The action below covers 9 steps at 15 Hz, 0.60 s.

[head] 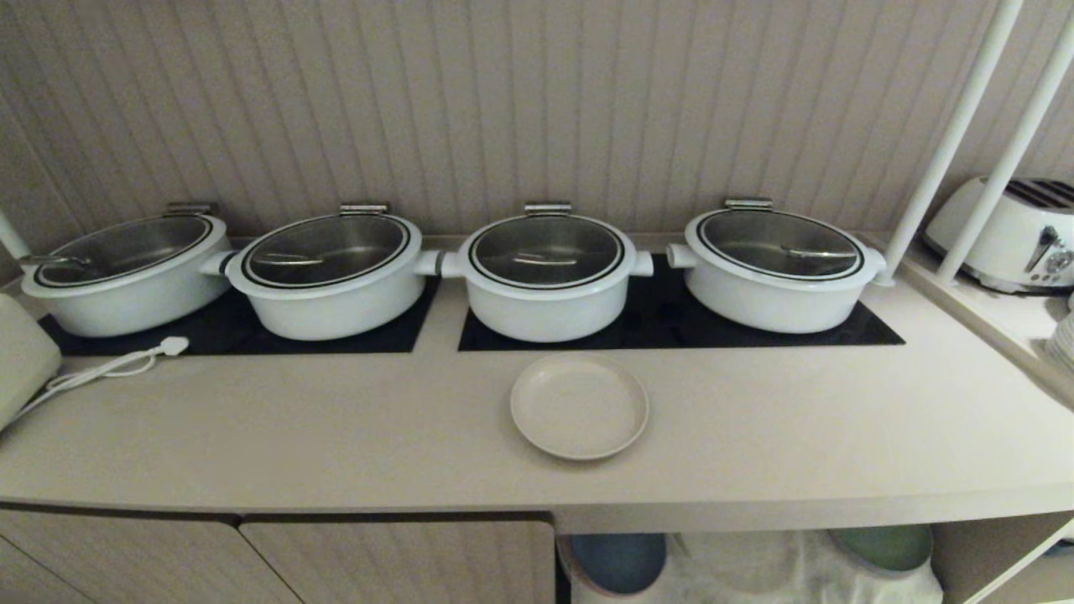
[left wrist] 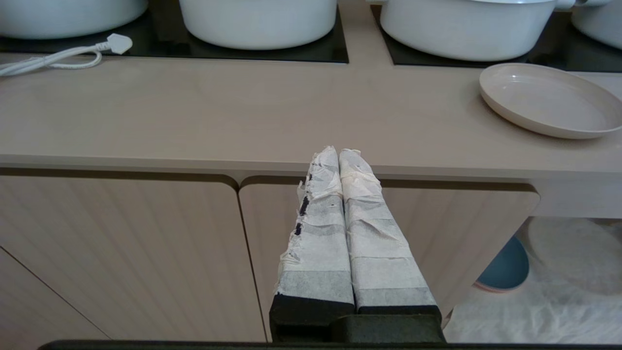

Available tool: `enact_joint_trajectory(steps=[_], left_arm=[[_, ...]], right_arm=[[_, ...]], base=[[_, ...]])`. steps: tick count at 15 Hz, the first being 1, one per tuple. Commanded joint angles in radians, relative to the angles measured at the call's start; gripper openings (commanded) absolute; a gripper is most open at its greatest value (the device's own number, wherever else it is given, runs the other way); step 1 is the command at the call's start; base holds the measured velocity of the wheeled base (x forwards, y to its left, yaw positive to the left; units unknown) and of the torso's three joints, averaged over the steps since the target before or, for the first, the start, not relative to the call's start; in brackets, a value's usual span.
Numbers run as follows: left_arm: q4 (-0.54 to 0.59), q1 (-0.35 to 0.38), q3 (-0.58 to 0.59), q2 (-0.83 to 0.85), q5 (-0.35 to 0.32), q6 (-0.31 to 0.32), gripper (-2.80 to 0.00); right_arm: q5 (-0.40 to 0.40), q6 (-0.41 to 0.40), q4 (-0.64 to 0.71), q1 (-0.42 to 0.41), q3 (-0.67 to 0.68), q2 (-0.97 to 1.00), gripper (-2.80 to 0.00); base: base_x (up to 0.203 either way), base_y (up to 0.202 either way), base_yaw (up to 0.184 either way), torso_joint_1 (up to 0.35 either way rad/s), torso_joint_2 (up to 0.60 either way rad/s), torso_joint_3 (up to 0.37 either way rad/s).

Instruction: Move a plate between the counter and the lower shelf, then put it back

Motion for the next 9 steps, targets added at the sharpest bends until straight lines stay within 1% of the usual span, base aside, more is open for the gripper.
enact_joint_trajectory(steps=[1,9], left_arm=[[0.0,0.0,0.0,0.0,0.0,-0.001,-2.8],[0.0,0.0,0.0,0.0,0.0,-0.001,-2.8]], right_arm=[[-0.001,-0.002,-0.001,0.0,0.0,0.001,-2.8],[0.001,0.009,-0.001,0.0,0.0,0.001,-2.8]], base=[[0.0,0.0,0.0,0.0,0.0,0.0],[0.0,0.0,0.0,0.0,0.0,0.0]])
